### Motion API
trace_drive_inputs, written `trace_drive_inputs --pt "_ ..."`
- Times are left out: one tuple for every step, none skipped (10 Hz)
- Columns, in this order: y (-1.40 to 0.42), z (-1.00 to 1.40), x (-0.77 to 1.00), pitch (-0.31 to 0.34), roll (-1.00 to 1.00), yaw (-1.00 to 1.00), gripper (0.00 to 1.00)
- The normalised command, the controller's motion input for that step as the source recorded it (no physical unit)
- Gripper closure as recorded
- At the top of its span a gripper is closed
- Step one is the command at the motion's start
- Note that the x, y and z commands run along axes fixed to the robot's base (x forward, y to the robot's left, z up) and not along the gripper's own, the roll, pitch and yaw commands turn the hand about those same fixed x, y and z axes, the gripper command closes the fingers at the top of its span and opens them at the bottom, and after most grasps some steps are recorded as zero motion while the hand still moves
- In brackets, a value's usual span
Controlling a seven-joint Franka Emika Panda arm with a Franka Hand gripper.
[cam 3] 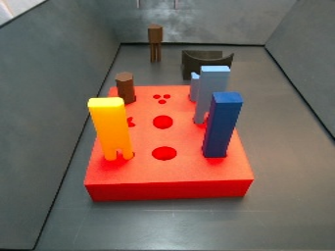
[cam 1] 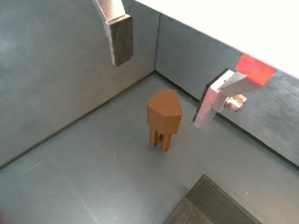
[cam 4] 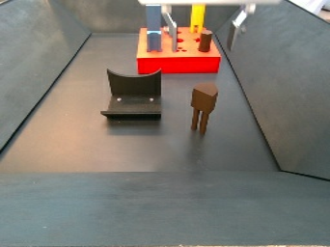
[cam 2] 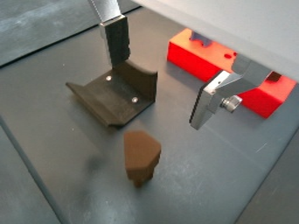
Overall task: Pick up the 3 prong object. Move up. Move to above the board. Insert the 3 prong object.
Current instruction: Pick up the 3 prong object.
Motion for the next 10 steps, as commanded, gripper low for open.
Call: trace_drive_inputs --pt "0.18 -0.74 -0.01 -0.19 0.0 0.13 0.0" --pt "0.18 -0.82 -0.06 -0.213 0.0 0.13 0.0" --pt "0.21 -0.82 -0.08 -0.216 0.0 0.14 0.0" --pt "0.24 -0.85 -0.09 -0.203 0.01 0.15 0.0" --pt "0.28 -0.87 -0.18 -0.206 0.03 0.17 0.0" --pt "0.27 -0.88 -0.19 -0.204 0.02 0.19 0.0" --pt "0.17 -0.98 -0.08 -0.149 0.0 0.15 0.0" --pt "0.05 -0.88 0.0 -0.089 0.0 0.1 0.0" --pt "0.01 -0.21 0.0 -0.08 -0.13 0.03 0.0" --pt "0.0 0.0 0.0 0.0 0.0 0.0 1.0"
